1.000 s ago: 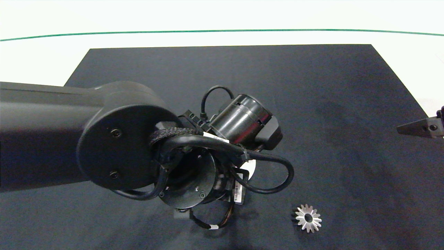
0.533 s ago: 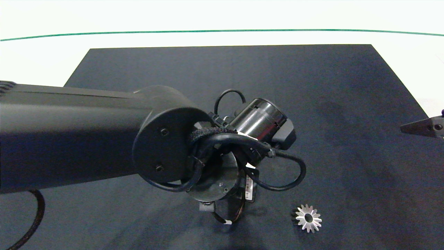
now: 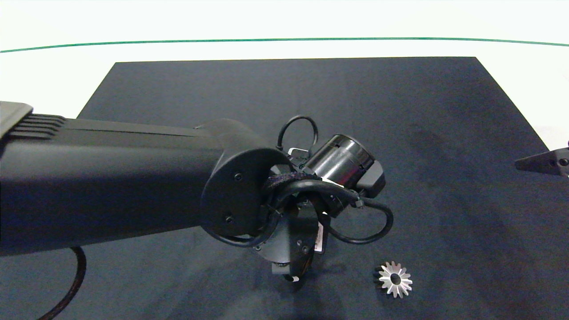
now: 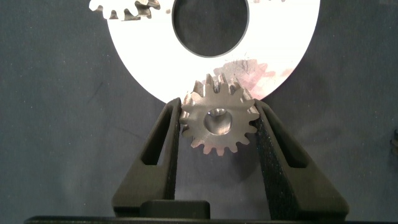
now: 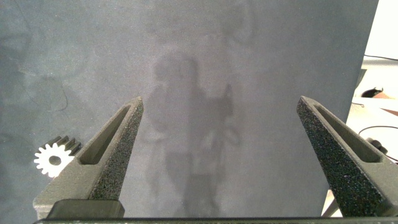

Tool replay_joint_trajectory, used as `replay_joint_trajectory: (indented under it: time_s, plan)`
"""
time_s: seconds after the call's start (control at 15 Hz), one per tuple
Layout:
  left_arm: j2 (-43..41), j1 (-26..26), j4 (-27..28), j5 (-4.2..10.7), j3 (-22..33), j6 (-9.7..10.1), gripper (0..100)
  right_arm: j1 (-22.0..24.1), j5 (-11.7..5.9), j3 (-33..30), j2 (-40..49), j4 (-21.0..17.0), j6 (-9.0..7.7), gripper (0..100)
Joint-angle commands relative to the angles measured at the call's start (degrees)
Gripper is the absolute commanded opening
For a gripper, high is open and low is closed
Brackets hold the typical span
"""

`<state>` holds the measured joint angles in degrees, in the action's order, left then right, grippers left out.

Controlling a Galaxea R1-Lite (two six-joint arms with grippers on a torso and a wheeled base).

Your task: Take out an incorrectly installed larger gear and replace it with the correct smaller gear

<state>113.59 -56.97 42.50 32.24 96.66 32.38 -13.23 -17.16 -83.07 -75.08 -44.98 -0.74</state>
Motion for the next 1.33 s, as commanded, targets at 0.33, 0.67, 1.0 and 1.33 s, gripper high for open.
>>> replay_joint_trajectory:
  time_s: [0.33,0.67,1.0,1.33]
  plan:
    - [-0.56,-1.39,1.36,0.1,0.11,1.81,16,2.15,1.96,0.01,0.64,-0.28,-1.54,100]
    - [0.4,-1.13,1.27,0.1,1.78,1.9,16,2.15,1.96,0.01,0.64,-0.28,-1.54,100]
    - [0.67,-1.04,1.36,0.1,1.43,2.78,16,2.15,1.96,0.01,0.55,-0.28,-1.54,100]
    - [0.67,-1.04,1.36,0.1,1.16,2.87,16,2.15,1.96,0.1,0.55,-0.28,-1.54,100]
